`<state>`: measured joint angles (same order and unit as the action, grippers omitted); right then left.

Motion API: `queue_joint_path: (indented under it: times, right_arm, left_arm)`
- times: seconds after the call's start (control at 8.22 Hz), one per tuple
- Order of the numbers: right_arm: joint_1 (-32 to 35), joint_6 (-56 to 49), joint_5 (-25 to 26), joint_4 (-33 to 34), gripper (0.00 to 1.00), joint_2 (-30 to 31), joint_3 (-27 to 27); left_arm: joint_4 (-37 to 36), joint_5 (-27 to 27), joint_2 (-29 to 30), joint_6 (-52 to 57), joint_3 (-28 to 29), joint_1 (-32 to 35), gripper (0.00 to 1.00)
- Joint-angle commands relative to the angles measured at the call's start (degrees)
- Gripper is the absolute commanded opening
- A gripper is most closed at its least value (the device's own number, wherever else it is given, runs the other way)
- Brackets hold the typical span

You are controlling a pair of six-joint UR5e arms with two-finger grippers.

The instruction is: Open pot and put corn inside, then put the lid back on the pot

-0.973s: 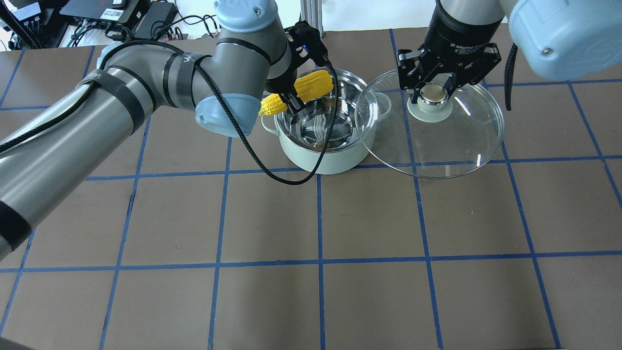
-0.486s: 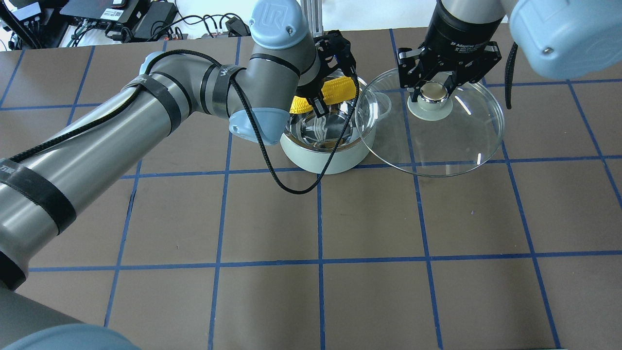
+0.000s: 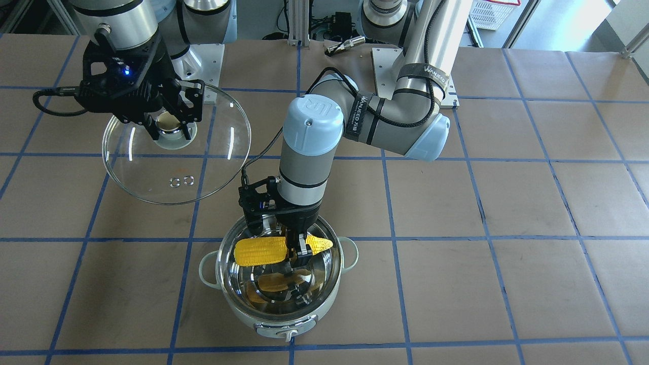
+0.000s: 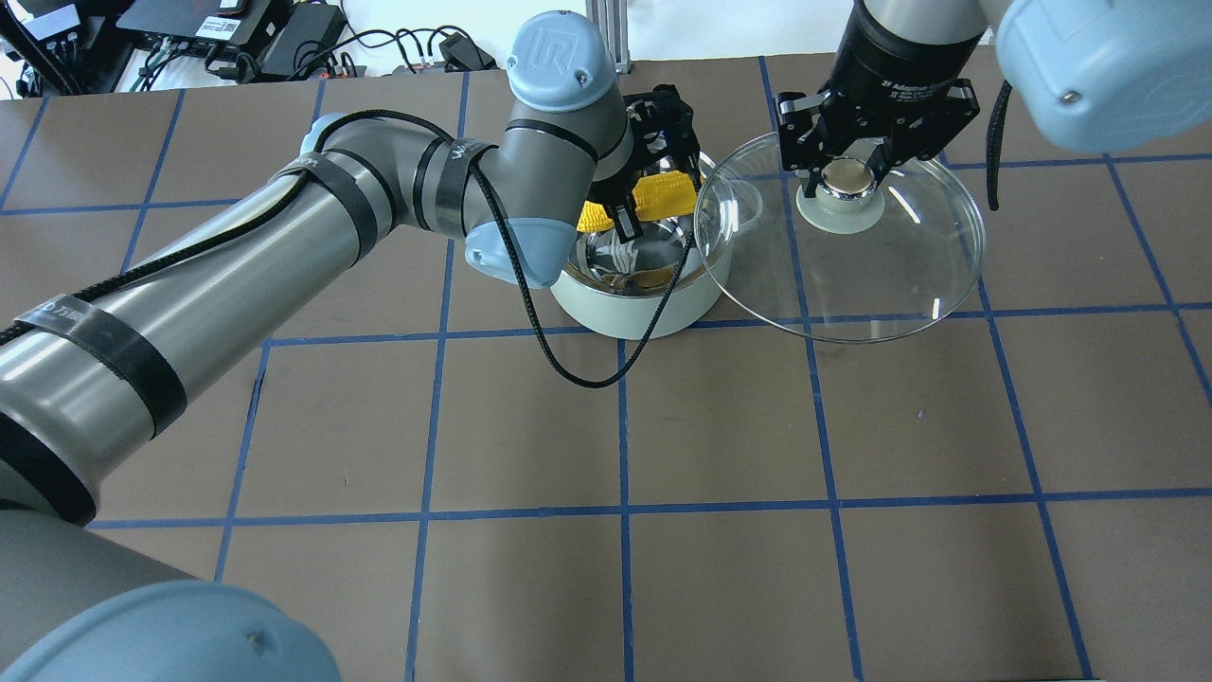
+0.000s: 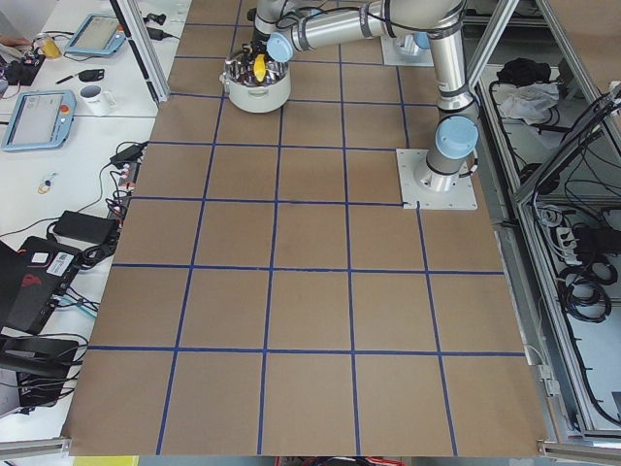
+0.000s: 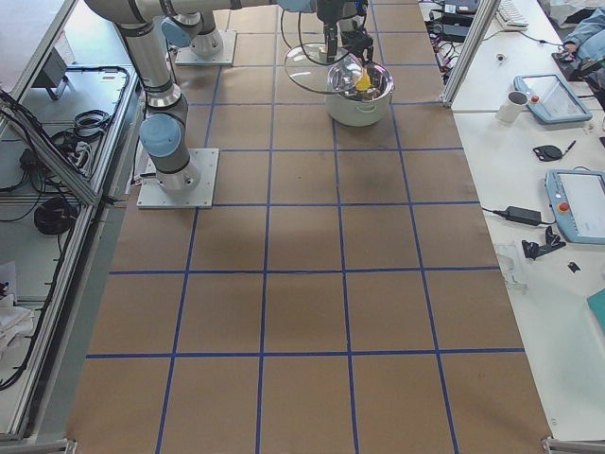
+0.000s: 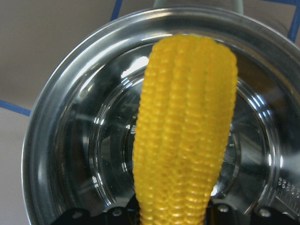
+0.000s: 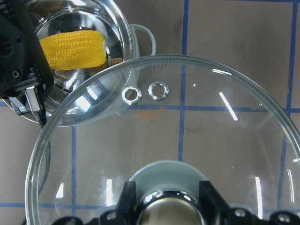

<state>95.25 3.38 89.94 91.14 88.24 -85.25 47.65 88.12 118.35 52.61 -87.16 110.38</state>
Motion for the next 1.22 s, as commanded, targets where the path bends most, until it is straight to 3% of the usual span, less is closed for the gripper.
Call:
queue_joint_path:
  times: [0.0, 0.12, 0.24, 0.49, 0.85, 1.09]
  right_arm:
    - [-0.1, -0.2, 0.1, -0.1, 0.35, 0.0, 0.0]
    - [-0.1, -0.2, 0.1, -0.1, 0.35, 0.0, 0.0]
    - [-0.1, -0.5, 0.2, 0.0, 0.34, 0.0, 0.0]
    - [-0.2, -1.3, 0.4, 0.1, 0.34, -0.1, 0.1]
    - [-1.7, -2.5, 0.2, -0.2, 0.33, 0.0, 0.1]
    - [-1.7, -2.0, -0.1, 0.4, 0.33, 0.1, 0.1]
  left_arm:
    - [-0.1, 0.1, 0.4, 0.7, 0.1, 0.0, 0.32]
    - [-0.1, 0.2, 0.3, -0.6, 0.1, 0.0, 0.56]
    - [-0.1, 0.2, 0.2, -2.6, 0.1, 0.0, 0.90]
    - [-0.1, 0.2, -0.7, -2.9, 0.5, 0.0, 1.00]
    - [1.2, 0.2, -5.4, -5.5, 1.4, -1.6, 1.00]
    - [8.6, -0.3, -10.6, -6.7, 1.4, -7.5, 1.00]
